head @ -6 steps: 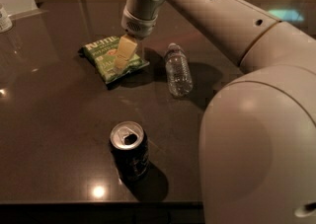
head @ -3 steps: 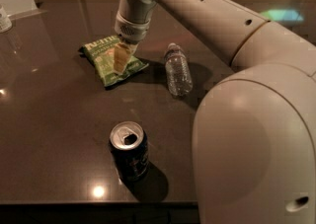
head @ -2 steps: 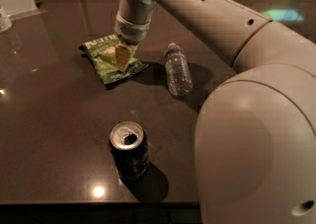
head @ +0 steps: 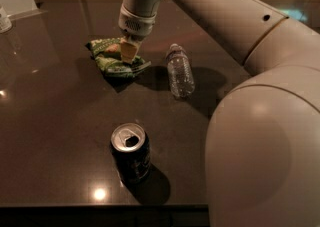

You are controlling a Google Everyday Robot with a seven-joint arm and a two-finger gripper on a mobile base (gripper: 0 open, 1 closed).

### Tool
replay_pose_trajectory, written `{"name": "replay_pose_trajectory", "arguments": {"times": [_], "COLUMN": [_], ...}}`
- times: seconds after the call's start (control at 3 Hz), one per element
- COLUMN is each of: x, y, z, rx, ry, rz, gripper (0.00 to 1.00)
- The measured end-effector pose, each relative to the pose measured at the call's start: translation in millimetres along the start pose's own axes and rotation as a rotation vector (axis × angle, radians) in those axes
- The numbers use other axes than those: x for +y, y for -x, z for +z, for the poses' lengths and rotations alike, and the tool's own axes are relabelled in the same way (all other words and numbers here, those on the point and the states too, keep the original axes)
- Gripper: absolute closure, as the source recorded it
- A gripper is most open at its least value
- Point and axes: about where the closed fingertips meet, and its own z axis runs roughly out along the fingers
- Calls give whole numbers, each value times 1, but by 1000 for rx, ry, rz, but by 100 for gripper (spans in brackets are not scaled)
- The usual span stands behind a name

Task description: Move green jalapeno chip bag near pepsi can

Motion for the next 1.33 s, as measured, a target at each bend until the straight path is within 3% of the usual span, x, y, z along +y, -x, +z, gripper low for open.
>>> {"name": "replay_pose_trajectory", "arguments": {"times": [1.0,1.33], "x": [69,93], "y": [-21,-36], "z": [-54,-51], "rx": [-22,-29], "ry": [90,129], "rz": [-372,-438], "gripper": [100,100]}}
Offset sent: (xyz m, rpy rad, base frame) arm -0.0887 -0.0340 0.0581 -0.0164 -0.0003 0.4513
